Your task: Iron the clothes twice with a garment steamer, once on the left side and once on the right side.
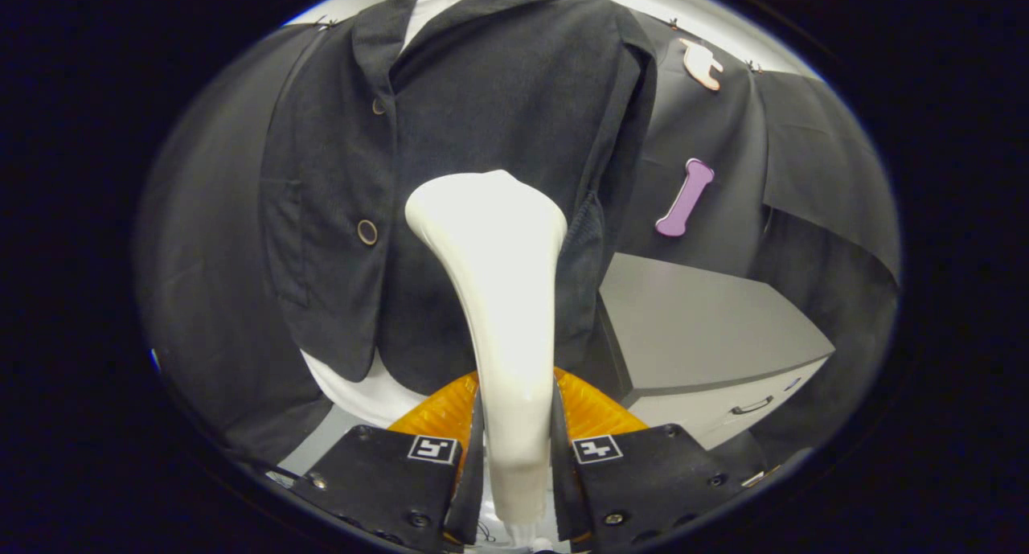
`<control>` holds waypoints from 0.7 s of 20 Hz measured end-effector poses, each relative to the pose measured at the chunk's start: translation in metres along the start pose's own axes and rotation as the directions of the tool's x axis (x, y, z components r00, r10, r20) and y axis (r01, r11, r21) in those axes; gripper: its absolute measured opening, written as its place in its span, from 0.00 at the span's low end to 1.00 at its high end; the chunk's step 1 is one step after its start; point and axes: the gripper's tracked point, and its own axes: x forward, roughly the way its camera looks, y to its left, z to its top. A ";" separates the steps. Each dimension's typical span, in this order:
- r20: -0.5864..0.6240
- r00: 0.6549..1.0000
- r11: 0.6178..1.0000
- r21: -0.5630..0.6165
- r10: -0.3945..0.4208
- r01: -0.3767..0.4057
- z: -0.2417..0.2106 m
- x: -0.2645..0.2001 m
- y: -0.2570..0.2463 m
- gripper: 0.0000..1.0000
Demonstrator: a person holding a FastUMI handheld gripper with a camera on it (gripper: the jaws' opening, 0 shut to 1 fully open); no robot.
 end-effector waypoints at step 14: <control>-0.088 0.996 0.999 0.018 0.030 -0.028 -0.019 0.014 -0.004 0.39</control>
